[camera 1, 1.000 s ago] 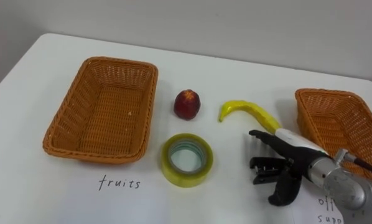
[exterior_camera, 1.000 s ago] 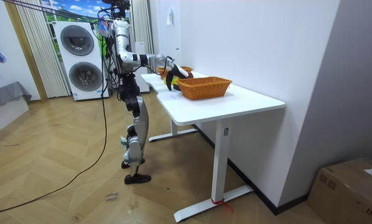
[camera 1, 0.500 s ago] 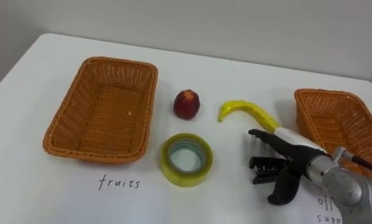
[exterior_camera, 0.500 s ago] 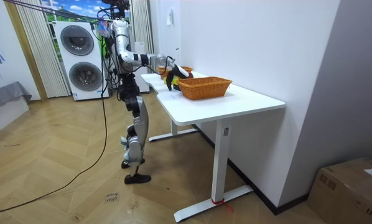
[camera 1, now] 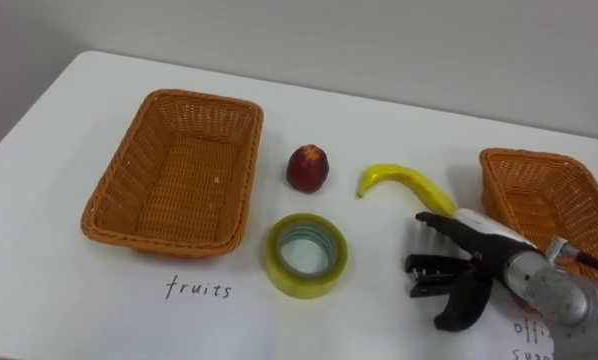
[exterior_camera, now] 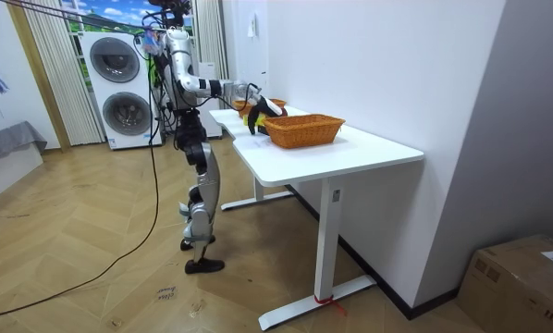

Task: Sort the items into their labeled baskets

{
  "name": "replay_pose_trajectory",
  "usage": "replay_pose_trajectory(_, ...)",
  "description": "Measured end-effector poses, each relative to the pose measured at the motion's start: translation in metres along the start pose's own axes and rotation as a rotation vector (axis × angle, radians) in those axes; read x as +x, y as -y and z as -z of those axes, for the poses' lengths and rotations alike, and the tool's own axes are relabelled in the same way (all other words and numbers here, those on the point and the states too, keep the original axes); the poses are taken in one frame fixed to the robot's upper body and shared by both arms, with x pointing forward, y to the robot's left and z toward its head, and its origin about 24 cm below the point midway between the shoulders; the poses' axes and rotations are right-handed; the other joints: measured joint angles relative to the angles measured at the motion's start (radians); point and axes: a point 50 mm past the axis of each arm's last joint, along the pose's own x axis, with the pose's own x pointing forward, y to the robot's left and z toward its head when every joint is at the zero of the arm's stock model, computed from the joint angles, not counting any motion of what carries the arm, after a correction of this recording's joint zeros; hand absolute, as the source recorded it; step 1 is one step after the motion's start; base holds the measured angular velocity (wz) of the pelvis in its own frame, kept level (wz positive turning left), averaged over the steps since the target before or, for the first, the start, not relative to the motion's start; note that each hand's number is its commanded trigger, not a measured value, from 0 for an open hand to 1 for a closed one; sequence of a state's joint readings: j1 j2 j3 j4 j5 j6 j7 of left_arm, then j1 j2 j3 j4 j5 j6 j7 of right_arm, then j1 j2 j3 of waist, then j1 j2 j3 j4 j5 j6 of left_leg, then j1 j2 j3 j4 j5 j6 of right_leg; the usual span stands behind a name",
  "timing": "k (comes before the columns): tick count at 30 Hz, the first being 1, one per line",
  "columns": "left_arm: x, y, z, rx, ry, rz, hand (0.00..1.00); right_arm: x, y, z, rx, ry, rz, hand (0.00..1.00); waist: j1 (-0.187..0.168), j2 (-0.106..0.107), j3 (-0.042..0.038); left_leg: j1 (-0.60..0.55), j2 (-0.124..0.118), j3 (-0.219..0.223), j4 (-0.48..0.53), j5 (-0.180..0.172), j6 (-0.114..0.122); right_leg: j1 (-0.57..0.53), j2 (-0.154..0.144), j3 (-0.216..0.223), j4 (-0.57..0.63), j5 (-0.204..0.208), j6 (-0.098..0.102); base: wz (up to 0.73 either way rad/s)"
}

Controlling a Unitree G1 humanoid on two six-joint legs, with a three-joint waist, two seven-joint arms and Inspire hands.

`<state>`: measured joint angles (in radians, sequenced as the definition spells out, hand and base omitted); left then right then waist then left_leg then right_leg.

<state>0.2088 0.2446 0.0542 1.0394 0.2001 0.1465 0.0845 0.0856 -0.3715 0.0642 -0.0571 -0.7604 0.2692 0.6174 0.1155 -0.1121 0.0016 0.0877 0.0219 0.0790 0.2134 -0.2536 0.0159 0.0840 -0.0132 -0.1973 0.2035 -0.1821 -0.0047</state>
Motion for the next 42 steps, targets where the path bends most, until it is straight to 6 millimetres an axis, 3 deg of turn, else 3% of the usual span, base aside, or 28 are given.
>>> replay_pose_trajectory(2,-0.0001,-0.0005,-0.0012,0.0,0.002,-0.002,0.0,0.0002,0.0003,0.0014,0.009,-0.015,-0.007,1.0,0.0,0.0,-0.0025,-0.007,0.0,-0.004,0.007,0.0,0.0,-0.002,0.0,-0.003,0.0,0.0,-0.001,0.04)
replay_pose_trajectory(7,-0.0005,-0.0007,-0.0003,0.001,-0.003,-0.003,0.0,0.0007,-0.0006,0.0012,-0.01,-0.038,-0.012,1.0,0.002,-0.001,-0.0071,-0.008,0.0,-0.008,0.012,0.0,0.0,0.001,0.0,-0.007,0.0,0.002,-0.003,0.01)
replay_pose_trajectory(18,-0.0007,-0.0032,-0.0029,-0.001,0.007,-0.042,0.0,0.006,0.0014,-0.0049,-0.136,-0.099,0.056,1.0,0.027,0.001,-0.009,-0.009,-0.001,-0.017,0.019,0.0,0.0,0.002,0.0,-0.013,0.001,0.004,-0.004,0.01)
replay_pose_trajectory(42,-0.0006,-0.0022,-0.0027,-0.046,0.008,-0.058,0.0,0.005,0.0022,-0.0029,-0.054,-0.061,0.076,1.0,0.025,0.003,-0.0079,-0.006,0.0,-0.009,0.017,0.0,0.0,0.006,0.002,0.003,-0.001,0.005,-0.004,0.0)
